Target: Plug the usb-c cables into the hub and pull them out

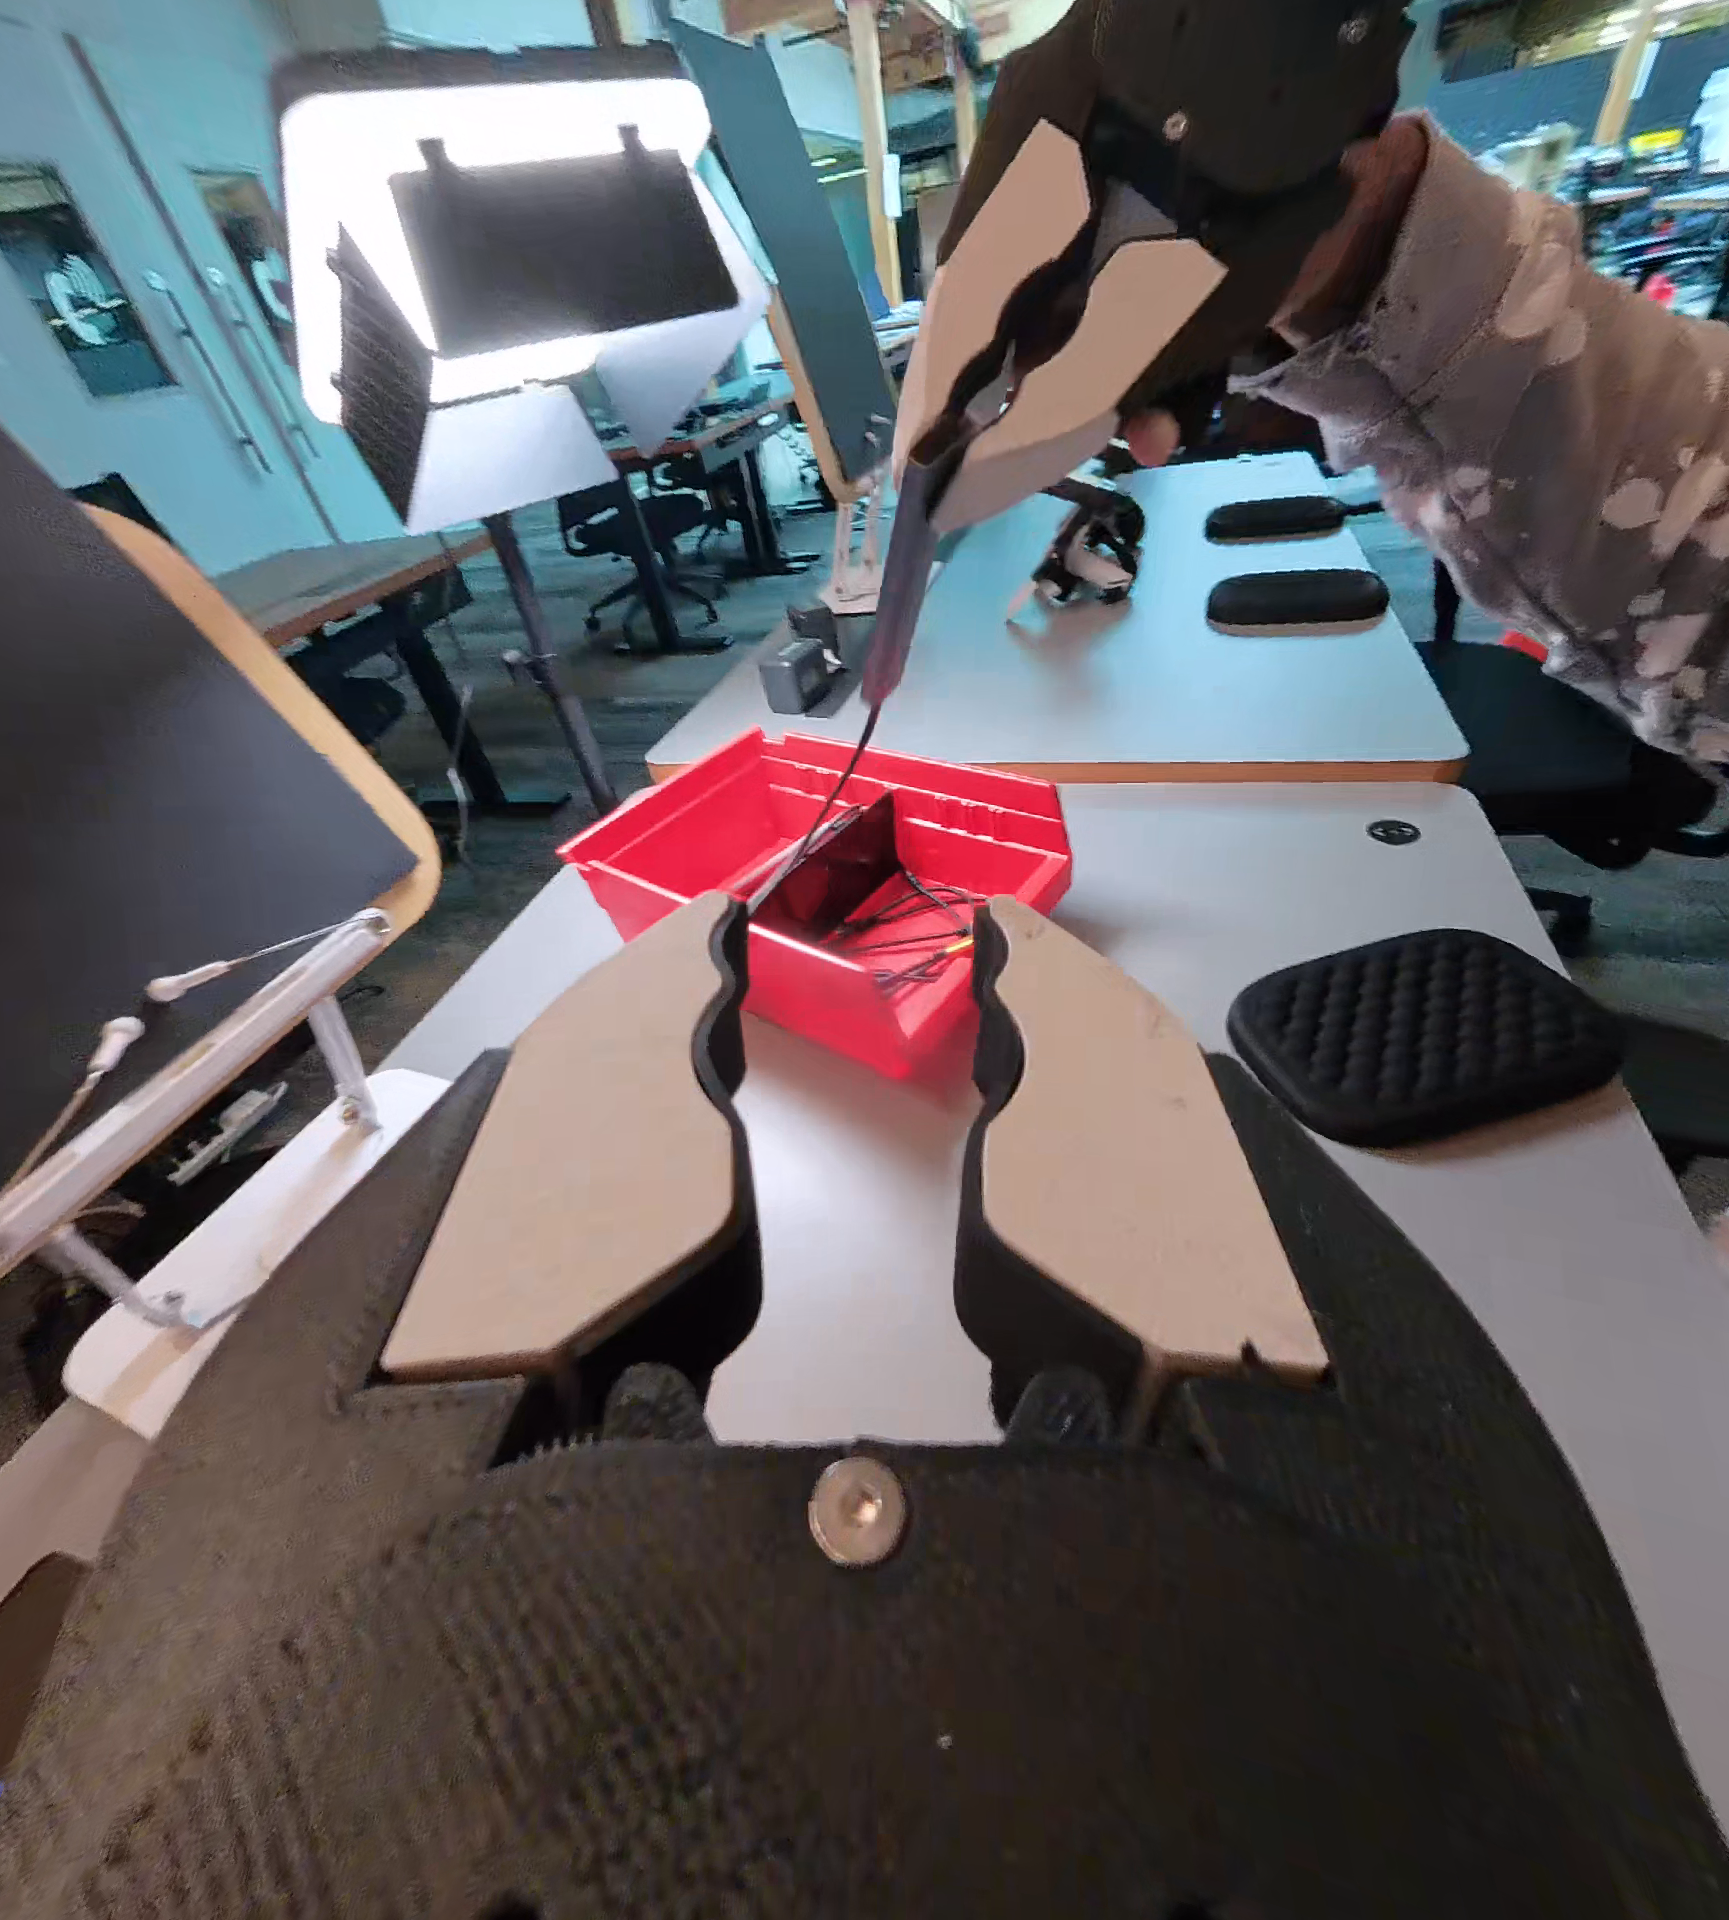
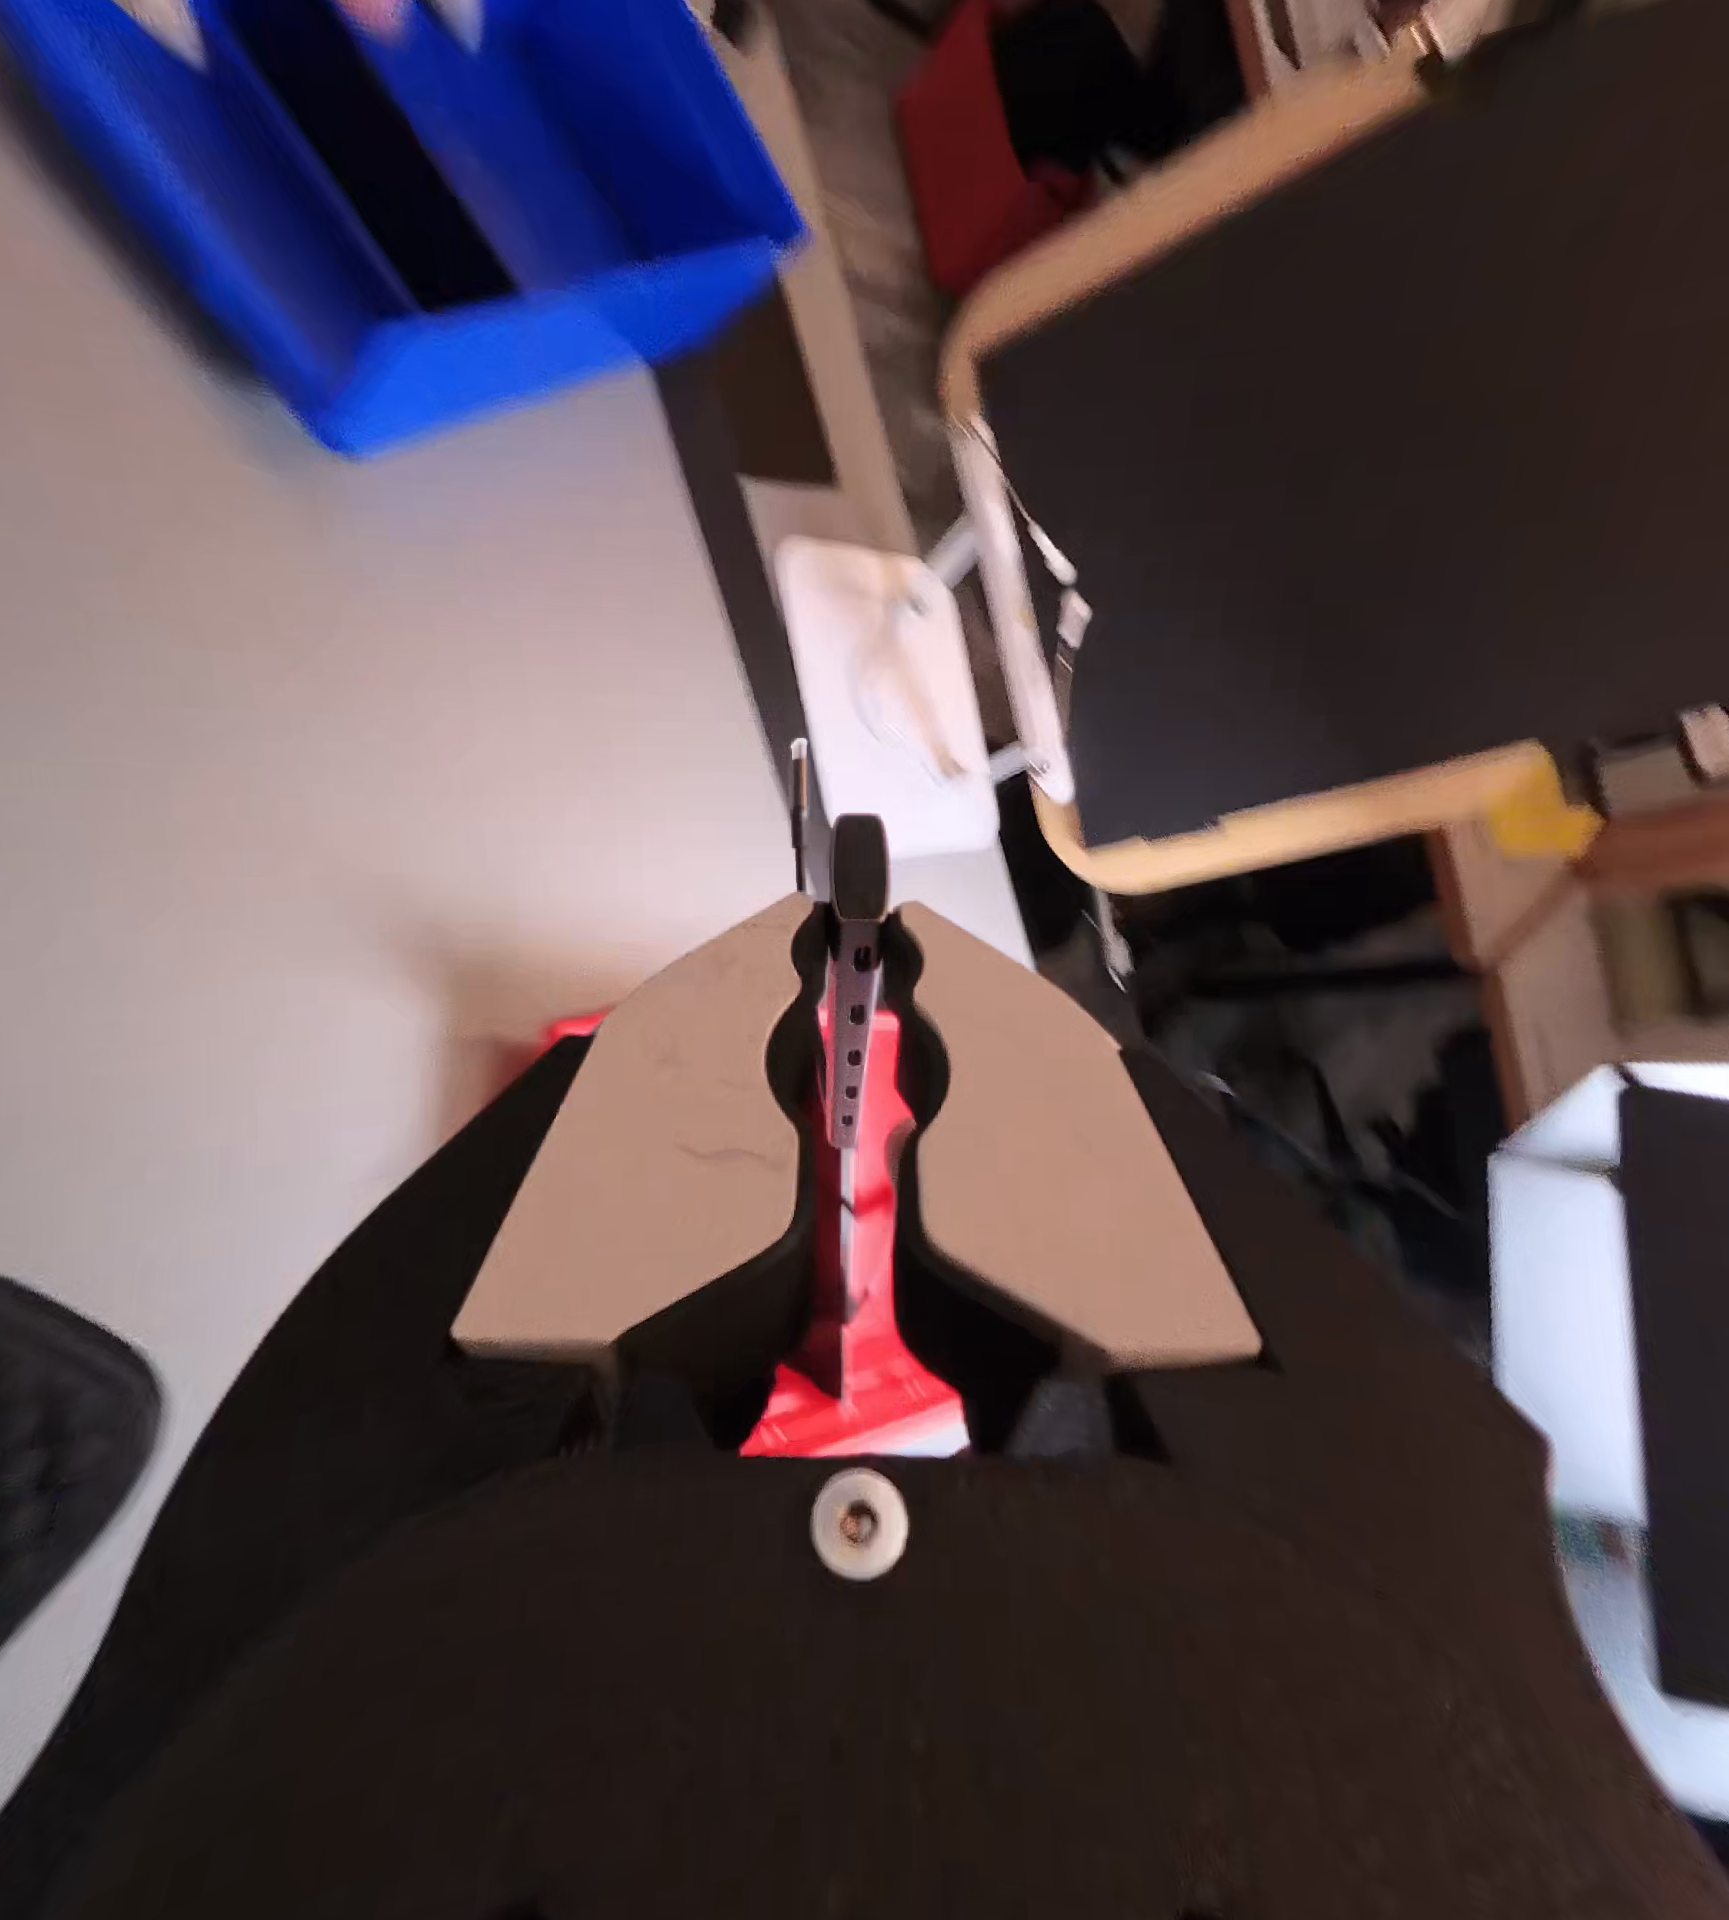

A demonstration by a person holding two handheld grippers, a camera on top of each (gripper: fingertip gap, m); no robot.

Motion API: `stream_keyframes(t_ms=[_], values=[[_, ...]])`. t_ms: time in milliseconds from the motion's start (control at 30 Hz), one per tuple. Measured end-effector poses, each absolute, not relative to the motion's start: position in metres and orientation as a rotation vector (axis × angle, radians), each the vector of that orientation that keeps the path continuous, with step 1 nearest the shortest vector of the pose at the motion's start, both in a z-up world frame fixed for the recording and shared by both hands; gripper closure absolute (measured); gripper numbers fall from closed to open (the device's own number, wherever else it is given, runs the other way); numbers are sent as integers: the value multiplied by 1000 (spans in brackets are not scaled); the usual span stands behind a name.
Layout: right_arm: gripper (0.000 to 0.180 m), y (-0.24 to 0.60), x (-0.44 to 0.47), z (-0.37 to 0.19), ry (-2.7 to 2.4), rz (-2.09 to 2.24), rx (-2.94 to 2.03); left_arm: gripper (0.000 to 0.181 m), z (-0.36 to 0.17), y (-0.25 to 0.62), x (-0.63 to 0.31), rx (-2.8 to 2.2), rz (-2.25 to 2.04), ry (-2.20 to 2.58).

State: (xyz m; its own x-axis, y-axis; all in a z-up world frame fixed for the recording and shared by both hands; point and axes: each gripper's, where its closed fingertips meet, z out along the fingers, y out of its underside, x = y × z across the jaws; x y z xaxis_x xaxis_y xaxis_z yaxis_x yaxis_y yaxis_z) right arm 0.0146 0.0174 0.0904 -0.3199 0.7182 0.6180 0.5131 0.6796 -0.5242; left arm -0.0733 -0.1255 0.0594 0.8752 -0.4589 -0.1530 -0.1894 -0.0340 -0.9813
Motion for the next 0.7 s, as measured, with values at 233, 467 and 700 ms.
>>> stream_keyframes(t_ms=[233, 467, 700], values=[[170, 158, 11, 32, -1857, -102, -1256, 142, 60, -129, -81, -1653, -182, 484], [169, 246, -5, -101, -1828, -215, -1463, 143, 52, -124, -84, -1680, -168, 485], [141, 241, -22, -135, -1853, 120, -1611, 143, 43, -119, -93, -1713, -172, 465]])
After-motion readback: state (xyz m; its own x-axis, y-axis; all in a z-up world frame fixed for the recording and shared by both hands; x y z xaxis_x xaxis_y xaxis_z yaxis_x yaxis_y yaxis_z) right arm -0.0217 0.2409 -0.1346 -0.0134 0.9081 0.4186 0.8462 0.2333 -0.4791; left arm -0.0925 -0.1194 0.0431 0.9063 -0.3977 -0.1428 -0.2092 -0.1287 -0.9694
